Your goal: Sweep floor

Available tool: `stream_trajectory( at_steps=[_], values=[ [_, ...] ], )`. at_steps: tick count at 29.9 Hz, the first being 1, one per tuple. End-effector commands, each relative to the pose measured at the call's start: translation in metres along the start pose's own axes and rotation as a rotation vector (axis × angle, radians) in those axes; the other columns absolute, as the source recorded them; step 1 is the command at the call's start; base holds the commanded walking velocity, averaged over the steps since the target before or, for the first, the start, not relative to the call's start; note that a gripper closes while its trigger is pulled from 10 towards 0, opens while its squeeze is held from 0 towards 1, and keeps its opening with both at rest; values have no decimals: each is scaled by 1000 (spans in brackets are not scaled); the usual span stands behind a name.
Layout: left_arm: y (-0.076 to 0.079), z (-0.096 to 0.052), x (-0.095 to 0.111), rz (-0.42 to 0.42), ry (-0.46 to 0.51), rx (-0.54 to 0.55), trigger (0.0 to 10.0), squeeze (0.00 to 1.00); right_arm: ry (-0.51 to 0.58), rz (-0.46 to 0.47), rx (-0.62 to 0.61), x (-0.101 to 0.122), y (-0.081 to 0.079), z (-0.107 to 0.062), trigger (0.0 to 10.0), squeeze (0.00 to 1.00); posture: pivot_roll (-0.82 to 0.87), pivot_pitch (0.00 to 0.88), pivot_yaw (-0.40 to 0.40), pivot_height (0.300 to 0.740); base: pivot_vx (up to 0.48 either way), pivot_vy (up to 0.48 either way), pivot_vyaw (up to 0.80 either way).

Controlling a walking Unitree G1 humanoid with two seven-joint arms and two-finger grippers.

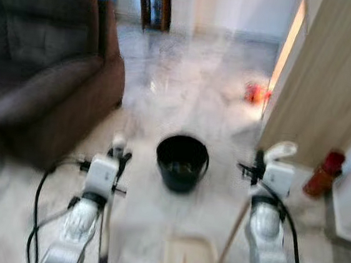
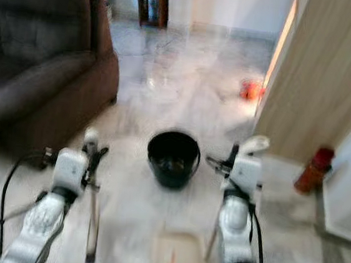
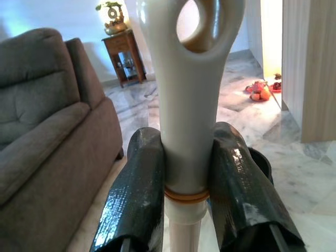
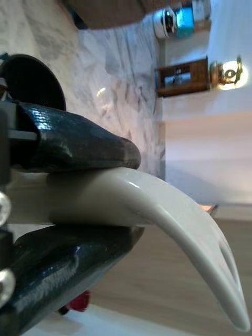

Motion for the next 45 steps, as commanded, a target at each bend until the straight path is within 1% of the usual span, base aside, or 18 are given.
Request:
stream_trajectory(
  at_steps=[1, 19, 30, 35, 39, 45],
  values=[
    [-1, 2, 7, 11, 33, 3, 10000, 0, 45, 19, -5, 11, 1, 4, 10000, 0, 100, 0, 36, 740, -262, 0, 0],
    [0, 3, 5, 10, 25, 5, 10000, 0, 35, 26, 16, 10, -4, 3, 10000, 0, 107, 0, 34, 740, 0, 0, 0],
    [0, 1, 3, 20, 14, 7, 10000, 0, 22, 24, 24, 8, -5, 2, 10000, 0, 110, 0, 31, 740, 0, 0, -800],
    [-2, 3, 4, 59, 16, 21, 10000, 0, 20, 22, 24, 7, -6, 2, 10000, 0, 109, 0, 32, 740, 0, -127, -800],
    [-3, 3, 4, 44, 18, 27, 10000, 0, 20, 18, 25, 7, -6, 2, 10000, 0, 105, 0, 31, 740, 0, -431, -800],
    [-3, 3, 5, 41, 18, 26, 10000, 0, 18, 16, 27, 7, -6, 2, 10000, 0, 103, 0, 32, 740, 0, 0, -800]
  ],
)
Point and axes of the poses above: a point about 5 cm out from each wrist's last joint towards the gripper, its own z axis pointing out of the wrist towards the gripper, its own x axis along the axis of the wrist's last joint, y = z × x, the point moved 5 cm from there along z, pointing out of the wrist towards the gripper, and after that the axes turned 1 degree about -z, right-handed, at the moved point
